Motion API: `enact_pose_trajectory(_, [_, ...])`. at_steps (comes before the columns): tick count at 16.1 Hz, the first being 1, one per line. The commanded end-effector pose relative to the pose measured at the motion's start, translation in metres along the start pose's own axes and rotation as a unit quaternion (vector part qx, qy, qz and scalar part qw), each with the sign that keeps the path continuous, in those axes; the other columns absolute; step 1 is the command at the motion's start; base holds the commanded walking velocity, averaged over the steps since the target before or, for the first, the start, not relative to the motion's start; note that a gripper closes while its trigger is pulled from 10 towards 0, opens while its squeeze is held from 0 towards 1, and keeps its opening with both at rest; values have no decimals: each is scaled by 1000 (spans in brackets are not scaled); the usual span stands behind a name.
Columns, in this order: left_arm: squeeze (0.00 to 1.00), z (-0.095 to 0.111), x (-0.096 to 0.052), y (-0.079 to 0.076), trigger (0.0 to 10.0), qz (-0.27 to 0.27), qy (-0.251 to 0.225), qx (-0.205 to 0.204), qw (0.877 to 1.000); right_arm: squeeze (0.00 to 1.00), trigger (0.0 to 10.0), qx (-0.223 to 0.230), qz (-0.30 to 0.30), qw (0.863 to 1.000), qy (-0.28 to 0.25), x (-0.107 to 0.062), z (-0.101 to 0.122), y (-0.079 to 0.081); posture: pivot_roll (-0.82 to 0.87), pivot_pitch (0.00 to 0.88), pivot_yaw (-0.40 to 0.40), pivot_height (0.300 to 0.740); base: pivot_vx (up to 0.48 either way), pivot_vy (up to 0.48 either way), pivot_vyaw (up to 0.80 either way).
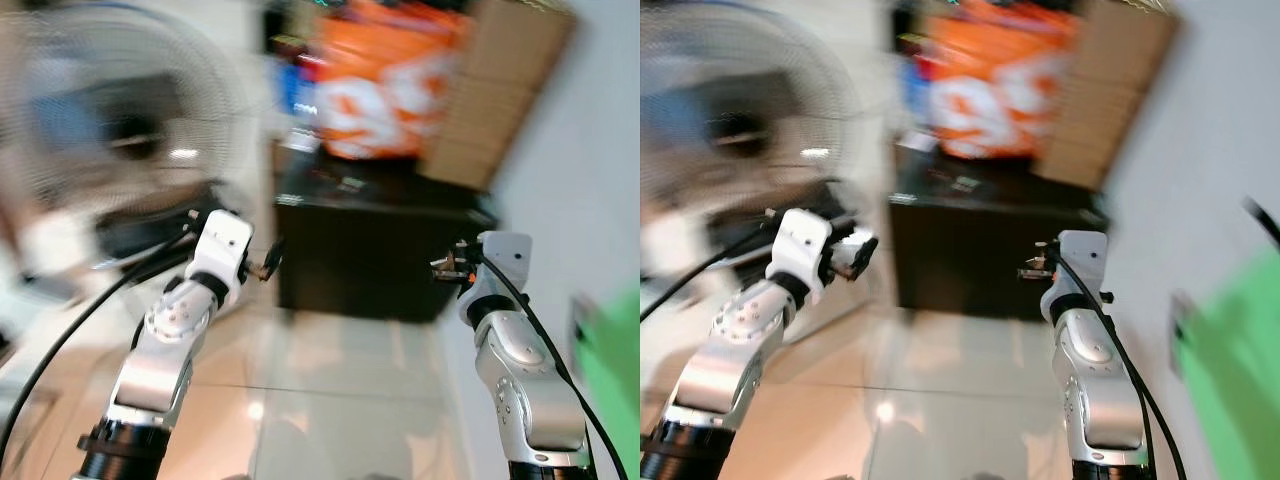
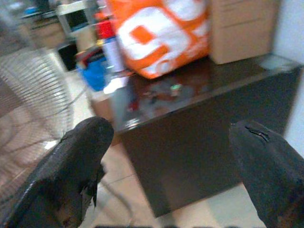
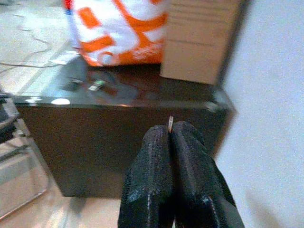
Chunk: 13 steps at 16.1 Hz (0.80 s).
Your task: Hang keys on a hook
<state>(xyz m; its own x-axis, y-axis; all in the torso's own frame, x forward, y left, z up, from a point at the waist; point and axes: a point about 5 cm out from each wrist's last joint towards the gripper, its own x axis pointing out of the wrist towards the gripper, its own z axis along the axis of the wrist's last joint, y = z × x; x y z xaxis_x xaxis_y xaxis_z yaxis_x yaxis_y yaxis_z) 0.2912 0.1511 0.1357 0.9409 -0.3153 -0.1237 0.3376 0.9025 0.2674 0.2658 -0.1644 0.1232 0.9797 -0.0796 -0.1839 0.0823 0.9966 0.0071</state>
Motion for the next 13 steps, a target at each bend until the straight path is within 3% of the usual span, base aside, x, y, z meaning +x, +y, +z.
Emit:
enact_pose_trajectory(1, [0, 0, 0, 0, 10000, -6, 0, 9, 1000, 0, 10000, 4, -7, 1000, -16, -3, 6, -2, -35, 0, 9, 740, 0, 0, -800])
enact_pose_trajectory(6, [0, 1, 8, -9, 10000, -39, -2, 7, 999, 0, 10000, 2, -34, 999, -6, -16, -1, -11, -94, 0, 57, 740, 0, 0, -800])
enact_pose_trajectory(13, [0, -1, 7, -8, 10000, -33, -5, 2, 999, 0, 10000, -8, -25, 1000, -13, -13, 1, -9, -88, 0, 43, 740, 0, 0, -800])
